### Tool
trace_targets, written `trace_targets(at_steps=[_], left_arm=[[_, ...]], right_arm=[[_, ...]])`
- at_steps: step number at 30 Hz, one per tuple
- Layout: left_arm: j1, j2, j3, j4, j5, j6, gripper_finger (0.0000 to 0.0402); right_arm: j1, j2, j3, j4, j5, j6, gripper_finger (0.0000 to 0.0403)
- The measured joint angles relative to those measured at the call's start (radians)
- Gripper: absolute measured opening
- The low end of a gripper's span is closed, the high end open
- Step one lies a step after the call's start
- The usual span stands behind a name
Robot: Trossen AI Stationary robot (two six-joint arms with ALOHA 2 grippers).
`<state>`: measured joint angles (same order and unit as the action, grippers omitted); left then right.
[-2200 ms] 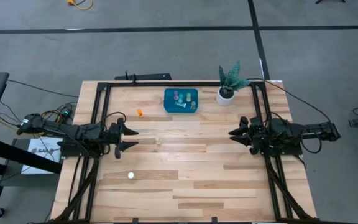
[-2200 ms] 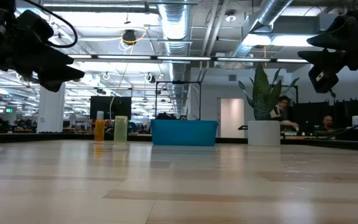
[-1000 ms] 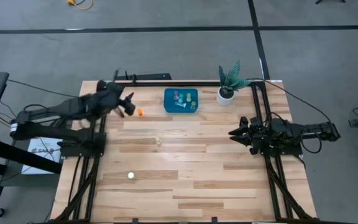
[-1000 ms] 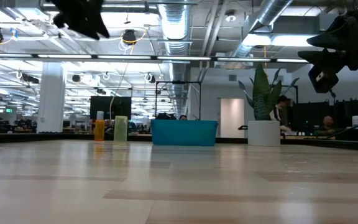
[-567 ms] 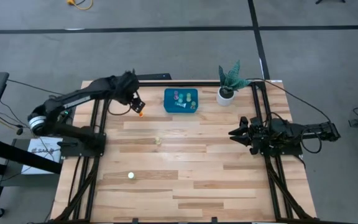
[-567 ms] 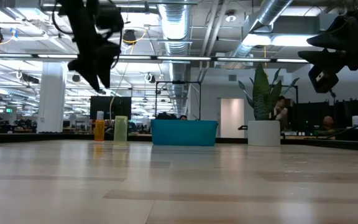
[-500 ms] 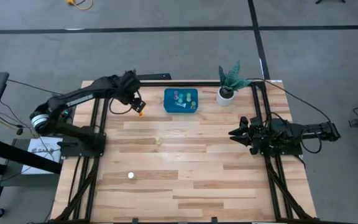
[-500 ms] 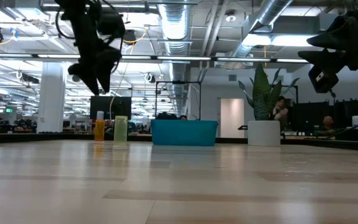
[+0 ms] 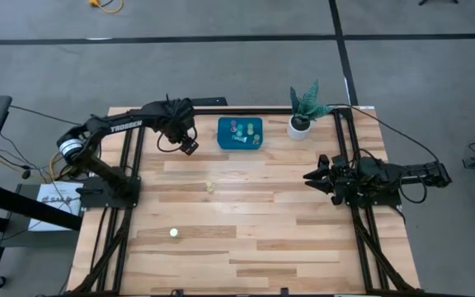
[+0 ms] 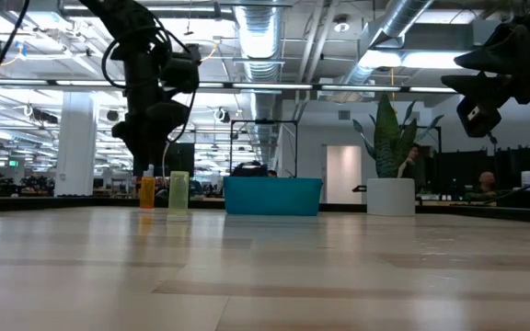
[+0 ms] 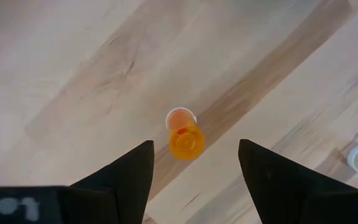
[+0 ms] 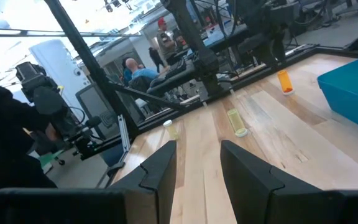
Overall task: Pick and place pill bottles into a basket
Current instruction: Put the orange pill bottle into the blue bin
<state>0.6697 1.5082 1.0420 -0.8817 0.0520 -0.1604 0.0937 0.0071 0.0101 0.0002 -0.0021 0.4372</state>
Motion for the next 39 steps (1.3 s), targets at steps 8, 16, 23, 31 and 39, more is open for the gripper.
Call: trace_targets(at_steps=[8,16,23,31,39], left_arm=[[0.000,0.010,0.000,0.002,-0.012,0.034,0.0224],[0.000,0.112,0.000,0.001,-0.025,0.068,0.0224],[0.000,0.125,0.000,0.017,-0.039,0.080,0.0221],[0.000,0.126,0.000,0.017,-0.006,0.098,0.0135],[-0.001,0.111,0.009,0.012,-0.005,0.085,0.0079]], right_arm=[[0.000,0.000,0.000,0.000,0.000,0.000,0.0118],[0.000,0.000,0.000,0.000,0.000,0.000,0.0118],[0.000,0.000,0.000,0.000,0.000,0.000,0.0118],[0.000,0.000,0.000,0.000,0.000,0.000,0.0118],[0.000,0.000,0.000,0.000,0.000,0.000,0.0118]])
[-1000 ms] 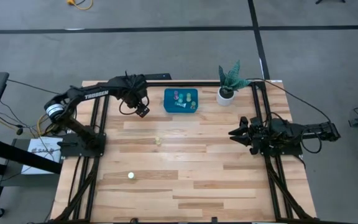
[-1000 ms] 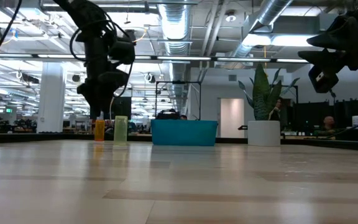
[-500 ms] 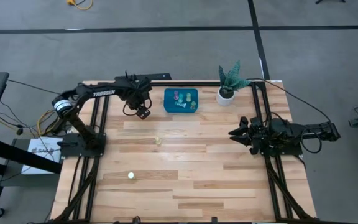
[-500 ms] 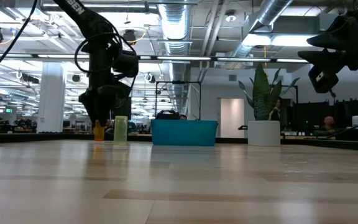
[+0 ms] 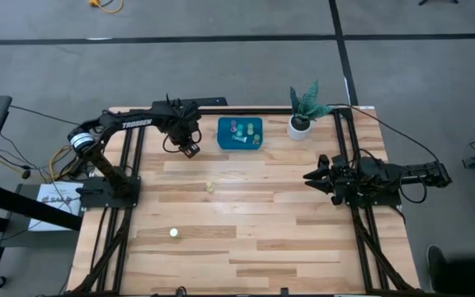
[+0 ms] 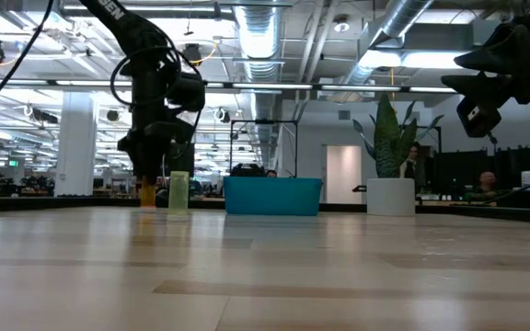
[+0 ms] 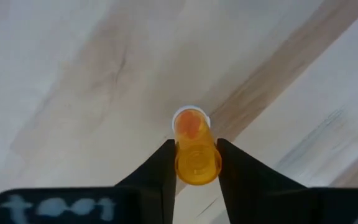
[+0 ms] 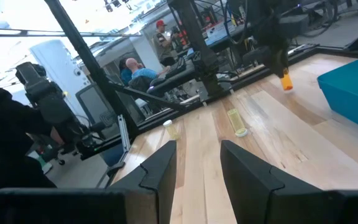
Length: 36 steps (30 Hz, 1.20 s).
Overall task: Pick and place pill bottles into a basket
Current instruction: Put the orange pill bottle into the blue bin
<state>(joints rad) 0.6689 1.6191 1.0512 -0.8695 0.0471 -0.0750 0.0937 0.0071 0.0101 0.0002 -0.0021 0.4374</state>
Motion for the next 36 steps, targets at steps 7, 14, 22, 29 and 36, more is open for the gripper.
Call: trace_targets(at_steps=[7,14,22,29,36], left_arm=[[0.001,-0.070,0.168,-0.013,0.040,-0.083,0.0106],[-0.019,-0.057,0.381,0.122,0.194,-0.173,0.0080],[-0.052,0.121,0.527,0.059,0.147,-0.173,0.0099],[-0.045,0.247,0.602,-0.012,0.132,-0.115,0.0088],[-0.047,0.359,0.628,-0.034,0.164,-0.086,0.0094]], right_arm=[[0.000,0.000,0.000,0.000,0.000,0.000,0.0118],[0.000,0.000,0.000,0.000,0.000,0.000,0.0118],[0.000,0.000,0.000,0.000,0.000,0.000,0.0118],[0.000,0.000,0.000,0.000,0.000,0.000,0.0118],[0.000,0.000,0.000,0.000,0.000,0.000,0.0118]])
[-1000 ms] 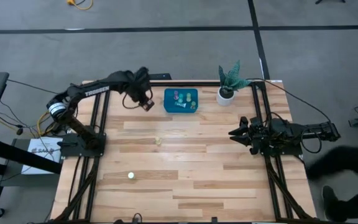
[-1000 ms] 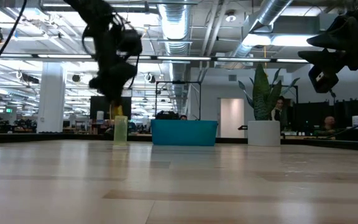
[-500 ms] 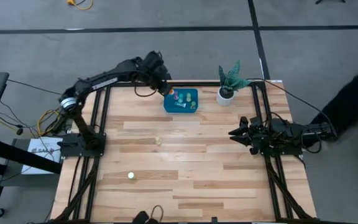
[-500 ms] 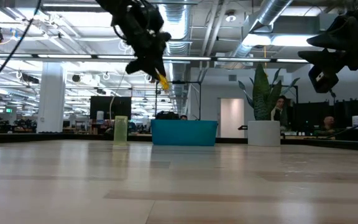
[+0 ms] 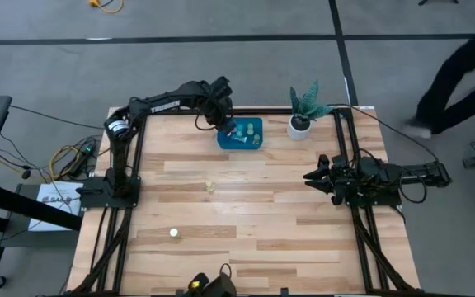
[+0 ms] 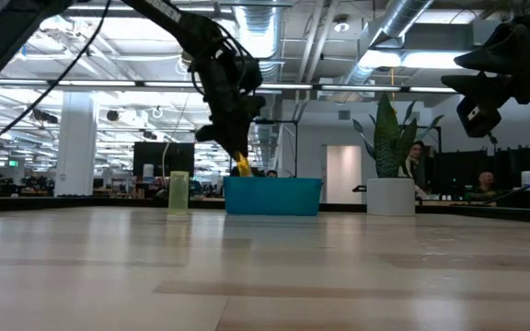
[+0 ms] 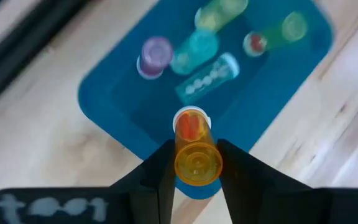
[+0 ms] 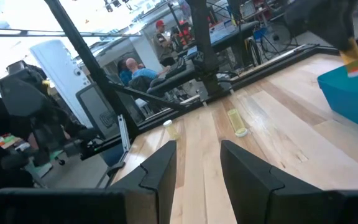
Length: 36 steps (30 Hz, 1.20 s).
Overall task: Pick and place pill bottles into a basket
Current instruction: Put the orange pill bottle into the blue bin
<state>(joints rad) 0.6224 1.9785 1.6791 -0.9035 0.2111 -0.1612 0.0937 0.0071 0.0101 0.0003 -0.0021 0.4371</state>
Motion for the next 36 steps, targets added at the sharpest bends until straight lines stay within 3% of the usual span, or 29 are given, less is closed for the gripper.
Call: trace_targets(at_steps=[10,25,36], left_arm=[[-0.003,0.038,0.000,0.010,-0.159,0.129,0.0092],[-0.067,0.106,0.036,0.036,-0.193,0.251,0.0093],[-0.039,0.106,0.048,0.004,-0.224,0.297,0.0095]], right_arm=[[0.000,0.000,0.000,0.000,0.000,0.000,0.0118],[0.000,-0.001,0.000,0.000,0.000,0.000,0.0118],[0.000,-0.001,0.000,0.000,0.000,0.000,0.0118]])
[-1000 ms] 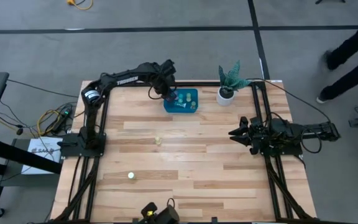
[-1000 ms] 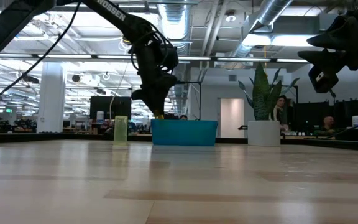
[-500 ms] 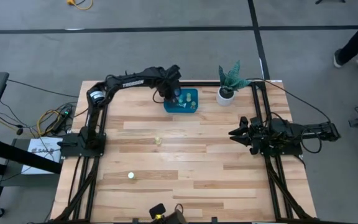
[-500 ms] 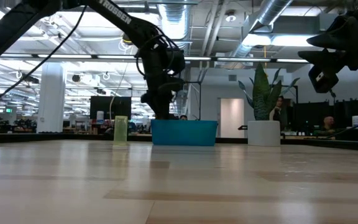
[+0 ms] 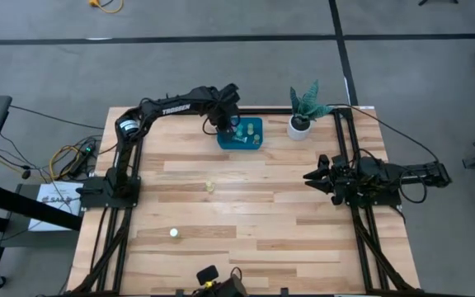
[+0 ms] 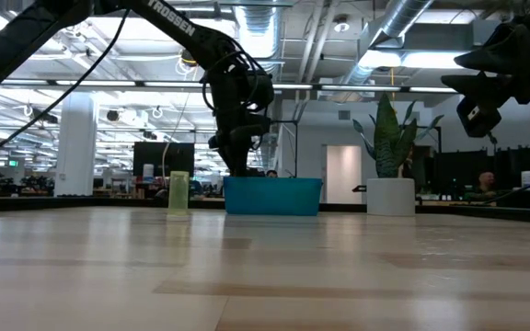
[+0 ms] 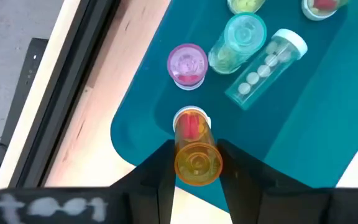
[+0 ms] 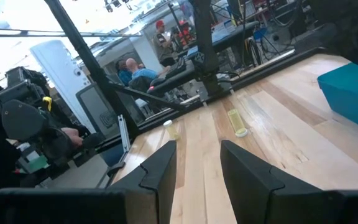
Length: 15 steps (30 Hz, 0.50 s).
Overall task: Pick and place pill bottles into a basket
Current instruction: Put the orange pill bottle into the blue bin
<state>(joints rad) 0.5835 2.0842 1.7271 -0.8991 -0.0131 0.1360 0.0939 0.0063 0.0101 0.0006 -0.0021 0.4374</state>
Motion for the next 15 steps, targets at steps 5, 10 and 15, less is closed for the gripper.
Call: trace_targets(at_steps=[5,10,15], left_arm=[[0.000,0.000,0.000,0.023,0.000,-0.001,0.0096],[0.000,0.000,0.000,0.046,0.001,-0.024,0.0096],[0.005,0.027,0.000,0.038,0.036,-0.052,0.0096]], right_arm=[[0.000,0.000,0.000,0.000,0.000,0.000,0.0118],[0.000,0.000,0.000,0.000,0.000,0.000,0.0118],[0.000,0.000,0.000,0.000,0.000,0.000,0.0118]])
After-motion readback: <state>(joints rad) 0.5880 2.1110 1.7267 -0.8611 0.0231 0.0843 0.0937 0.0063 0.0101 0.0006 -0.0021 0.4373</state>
